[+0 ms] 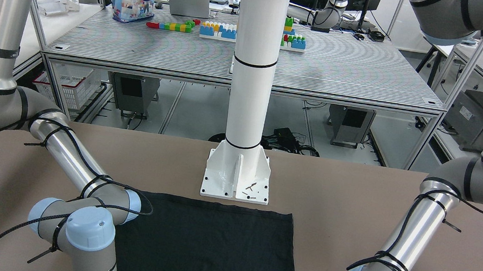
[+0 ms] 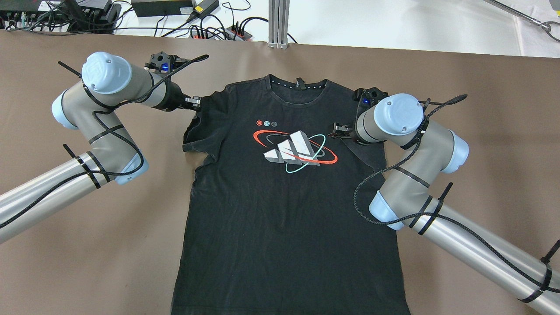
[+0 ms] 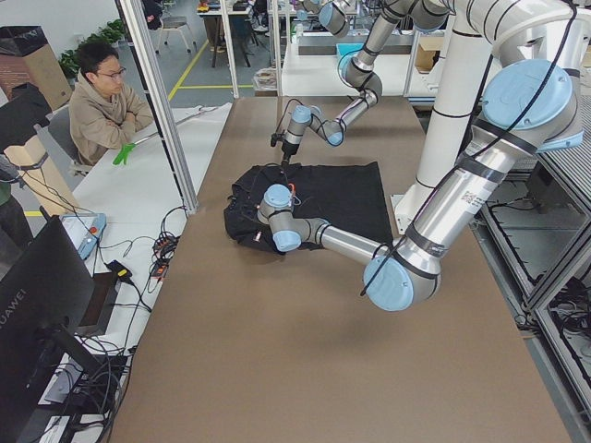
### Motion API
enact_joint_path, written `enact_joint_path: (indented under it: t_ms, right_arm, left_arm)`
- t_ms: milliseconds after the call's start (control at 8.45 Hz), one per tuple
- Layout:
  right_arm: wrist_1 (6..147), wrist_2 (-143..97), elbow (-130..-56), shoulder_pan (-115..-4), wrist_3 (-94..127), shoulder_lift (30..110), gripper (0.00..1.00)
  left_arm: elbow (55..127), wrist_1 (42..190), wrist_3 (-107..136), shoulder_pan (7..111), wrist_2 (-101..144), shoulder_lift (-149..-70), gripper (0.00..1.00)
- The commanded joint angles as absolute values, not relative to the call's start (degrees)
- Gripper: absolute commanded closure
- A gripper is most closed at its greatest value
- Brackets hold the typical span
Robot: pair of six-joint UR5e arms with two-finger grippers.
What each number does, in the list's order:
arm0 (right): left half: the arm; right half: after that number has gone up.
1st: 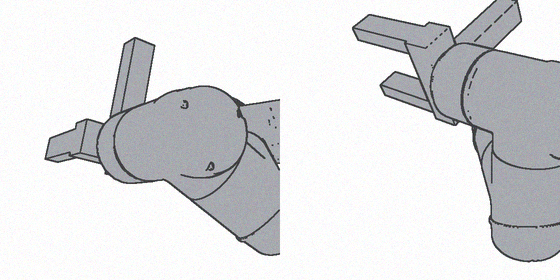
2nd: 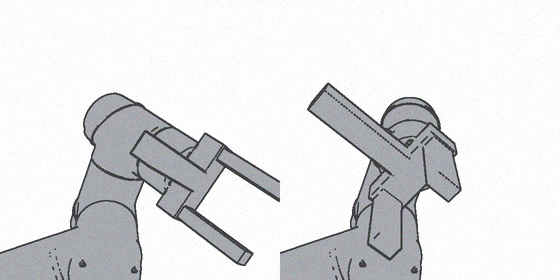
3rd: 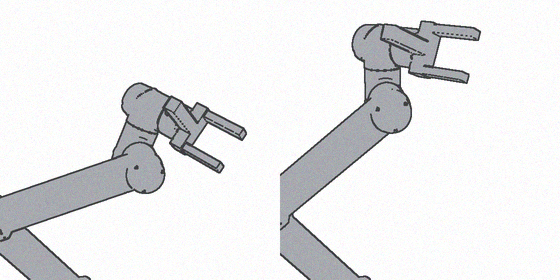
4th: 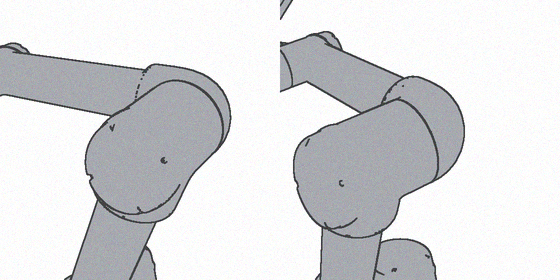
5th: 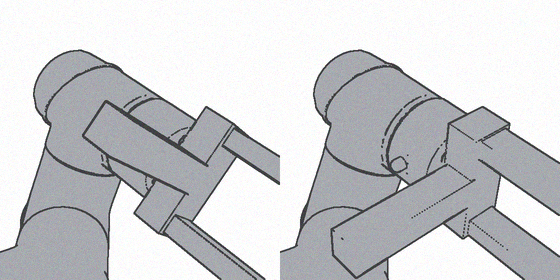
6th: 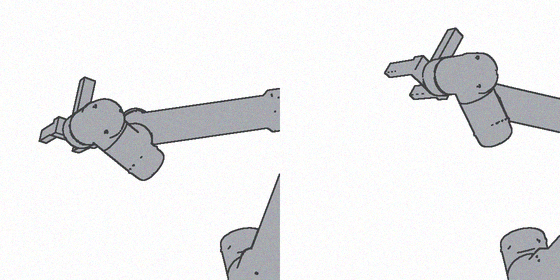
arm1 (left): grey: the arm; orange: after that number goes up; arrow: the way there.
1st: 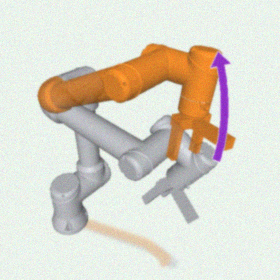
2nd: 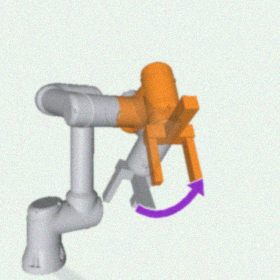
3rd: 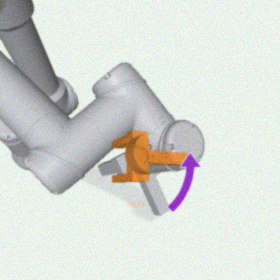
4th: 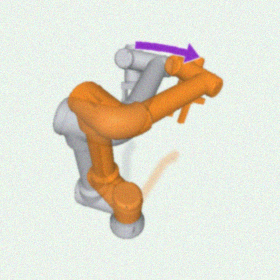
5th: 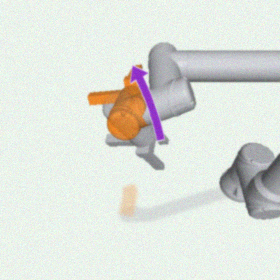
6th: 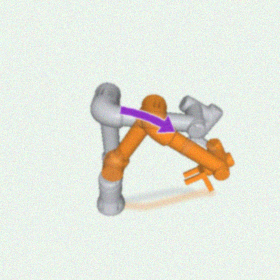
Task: Fold clothes
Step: 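Fold the sleeves inward onto the shirt body with both grippers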
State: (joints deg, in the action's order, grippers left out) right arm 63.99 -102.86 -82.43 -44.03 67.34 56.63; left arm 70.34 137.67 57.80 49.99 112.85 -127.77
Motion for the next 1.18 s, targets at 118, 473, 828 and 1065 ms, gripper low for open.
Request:
enact_joint_path:
  t_ms: [118,473,828,1065]
  right_arm:
    - [64.16,-102.83,-82.44,-44.03,67.15,56.69,0.05]
    - [64.16,-102.74,-82.27,-44.03,67.06,56.78,0.05]
    - [64.25,-102.74,-82.27,-44.03,67.06,56.86,0.05]
    - [64.16,-102.74,-82.18,-44.03,67.06,56.87,0.05]
  left_arm:
    - [79.36,125.55,66.87,43.8,106.83,-131.89,1.0]
    - [73.22,124.19,70.39,39.21,100.46,-138.25,1.0]
    - [67.52,124.71,70.4,38.85,98.0,-141.75,1.0]
    - [66.89,124.72,70.4,38.85,96.6,-141.94,0.14]
